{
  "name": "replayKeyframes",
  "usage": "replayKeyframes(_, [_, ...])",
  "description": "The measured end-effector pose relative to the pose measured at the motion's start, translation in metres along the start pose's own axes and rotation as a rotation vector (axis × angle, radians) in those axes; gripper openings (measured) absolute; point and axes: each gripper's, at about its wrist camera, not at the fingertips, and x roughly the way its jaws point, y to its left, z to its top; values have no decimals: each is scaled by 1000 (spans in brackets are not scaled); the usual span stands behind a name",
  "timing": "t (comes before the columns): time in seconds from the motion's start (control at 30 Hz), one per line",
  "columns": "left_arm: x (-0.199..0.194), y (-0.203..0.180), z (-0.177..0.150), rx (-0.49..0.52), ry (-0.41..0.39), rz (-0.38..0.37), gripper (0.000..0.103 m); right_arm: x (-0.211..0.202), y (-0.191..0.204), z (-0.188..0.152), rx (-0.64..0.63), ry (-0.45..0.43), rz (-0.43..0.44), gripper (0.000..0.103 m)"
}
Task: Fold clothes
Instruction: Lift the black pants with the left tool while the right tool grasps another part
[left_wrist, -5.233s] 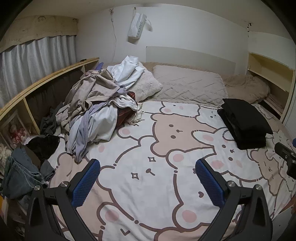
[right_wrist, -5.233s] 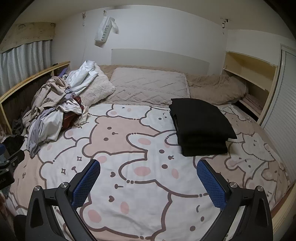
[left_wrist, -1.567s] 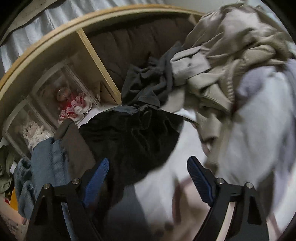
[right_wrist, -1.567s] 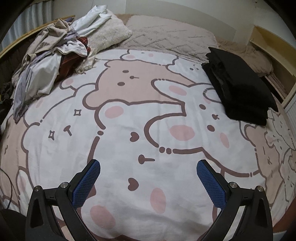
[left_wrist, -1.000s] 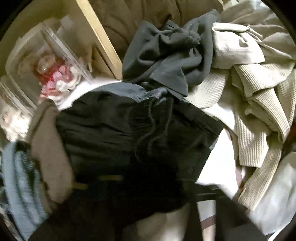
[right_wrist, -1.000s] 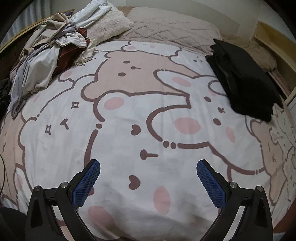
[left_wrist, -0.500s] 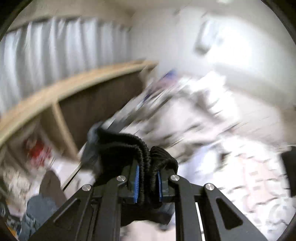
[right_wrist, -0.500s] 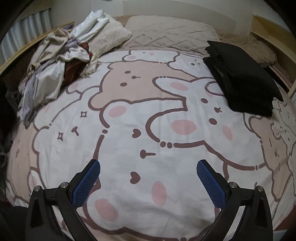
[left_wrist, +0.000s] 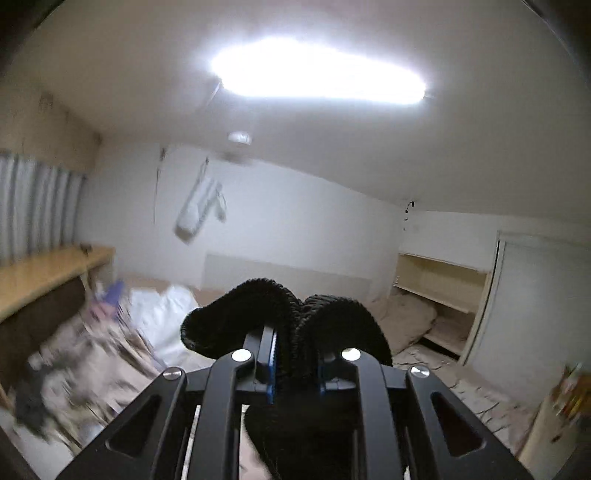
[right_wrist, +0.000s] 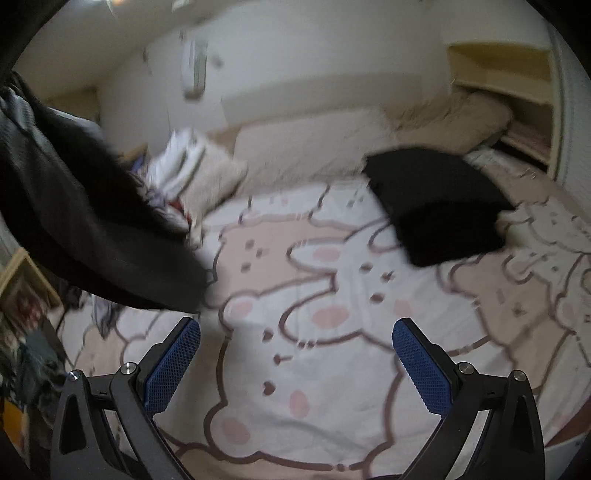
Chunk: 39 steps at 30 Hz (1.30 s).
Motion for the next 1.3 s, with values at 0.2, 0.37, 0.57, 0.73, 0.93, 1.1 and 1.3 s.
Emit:
replayKeyframes(0.2, [66,-4,-173,-200,341,27,16,-22,-10,-11,-41,-27,-30,103])
replayKeyframes(0.37, [92,-37,-288,-268,596,0,16,-11,1,-36,-56,27,5,103])
replayKeyframes(0.57, [88,-73,-277,-141,625,-94,16,2,15,-65,-72,91,52,103])
replayKeyframes(0.73, [83,-89,-258,-72,605,-156,16,10,39,-63,-43,97,135,103])
replayKeyframes(0.93, [79,-90,-257,-68,608,-196,16,23,44,-50,24,96,159,103])
replayKeyframes(1.1, [74,-81,-260,-89,595,-185,16,42,48,-52,-28,132,67,74])
replayKeyframes(1.3, [72,-69,-283,-112,622,-153,16,40,41,-58,-132,118,32,28])
